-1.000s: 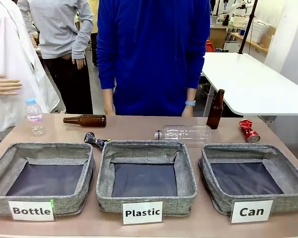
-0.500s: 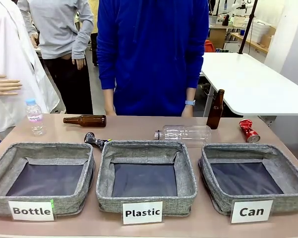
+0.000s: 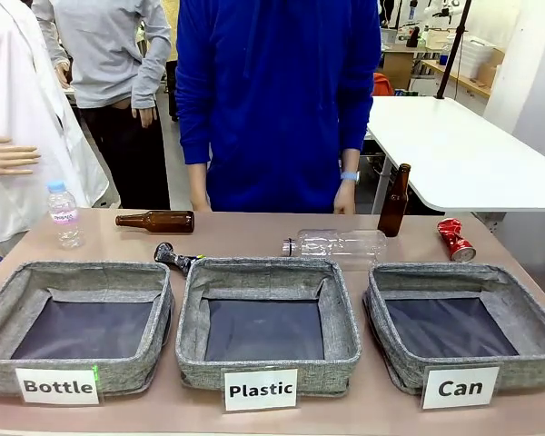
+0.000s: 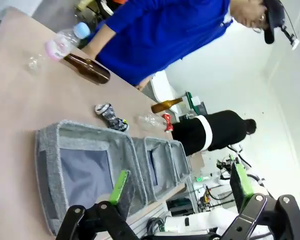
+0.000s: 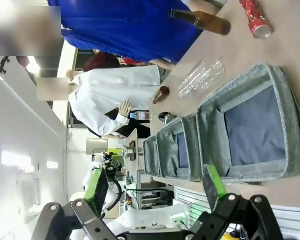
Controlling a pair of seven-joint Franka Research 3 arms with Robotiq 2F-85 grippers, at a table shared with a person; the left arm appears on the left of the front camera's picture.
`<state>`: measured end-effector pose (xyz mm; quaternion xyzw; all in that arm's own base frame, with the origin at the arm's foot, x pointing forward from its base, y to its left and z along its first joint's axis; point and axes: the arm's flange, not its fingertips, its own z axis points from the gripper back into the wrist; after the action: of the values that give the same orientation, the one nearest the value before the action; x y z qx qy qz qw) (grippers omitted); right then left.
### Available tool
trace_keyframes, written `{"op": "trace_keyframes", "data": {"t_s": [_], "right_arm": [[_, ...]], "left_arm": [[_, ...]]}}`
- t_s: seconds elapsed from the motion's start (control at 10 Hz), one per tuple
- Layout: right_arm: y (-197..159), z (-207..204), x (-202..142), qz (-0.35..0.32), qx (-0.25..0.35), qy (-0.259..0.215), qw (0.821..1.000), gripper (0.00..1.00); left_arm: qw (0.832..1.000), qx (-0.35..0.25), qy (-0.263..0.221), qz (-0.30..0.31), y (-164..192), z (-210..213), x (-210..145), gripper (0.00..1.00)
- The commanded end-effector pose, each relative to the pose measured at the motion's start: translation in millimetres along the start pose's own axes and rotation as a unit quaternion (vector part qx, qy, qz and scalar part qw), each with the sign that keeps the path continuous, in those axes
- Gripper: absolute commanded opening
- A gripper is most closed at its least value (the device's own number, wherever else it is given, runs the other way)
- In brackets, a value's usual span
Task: Sort the can waste into the basket.
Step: Pick up the can waste from the table and place it in the right Fabric basket.
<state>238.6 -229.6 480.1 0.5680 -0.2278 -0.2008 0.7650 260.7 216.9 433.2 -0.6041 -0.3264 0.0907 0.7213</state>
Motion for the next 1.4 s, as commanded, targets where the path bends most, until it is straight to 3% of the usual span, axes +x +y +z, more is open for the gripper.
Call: {"op": "trace_keyframes", "data": {"t_s": [0.0,0.3,0.5,0.6,0.8,1.0,1.1,1.2,1.3], "right_arm": [[2.0,4.8,-0.6,0.017,0.001,0.0,1.0,1.0],[2.0,4.8,-0.6,0.017,0.001,0.0,1.0,1.0],[2.0,4.8,-0.6,0.017,0.001,0.0,1.0,1.0],[2.0,4.8,-0.6,0.017,0.001,0.0,1.0,1.0],[2.0,4.8,-0.6,0.017,0.001,0.0,1.0,1.0],[2.0,4.8,-0.6,0.017,0.001,0.0,1.0,1.0],[2.0,4.8,-0.6,0.017,0.001,0.0,1.0,1.0],[2.0,4.8,-0.6,0.017,0.001,0.0,1.0,1.0],[2.0,4.8,-0.6,0.017,0.001,0.0,1.0,1.0]], "left_arm": [[1.0,-0.007,0.012,-0.019,-2.8,6.5,-4.3,1.0],[1.0,-0.008,0.006,-0.006,-5.6,4.1,-4.6,1.0],[0.988,0.051,0.106,-0.1,-40.5,-46.2,10.7,1.0],[0.972,0.09,0.172,-0.134,-62.7,-88.9,14.0,1.0],[0.928,0.197,0.243,-0.205,-95.6,-188.2,5.3,1.0],[0.887,0.29,0.243,-0.264,-99.9,-268.9,-21.3,1.0],[0.877,0.323,0.21,-0.287,-94.6,-296.6,-31.6,1.0],[0.877,0.331,0.143,-0.317,-95.0,-307.6,-23.3,1.0],[0.887,0.271,0.234,-0.292,-121.0,-286.4,-34.7,1.0]]}}
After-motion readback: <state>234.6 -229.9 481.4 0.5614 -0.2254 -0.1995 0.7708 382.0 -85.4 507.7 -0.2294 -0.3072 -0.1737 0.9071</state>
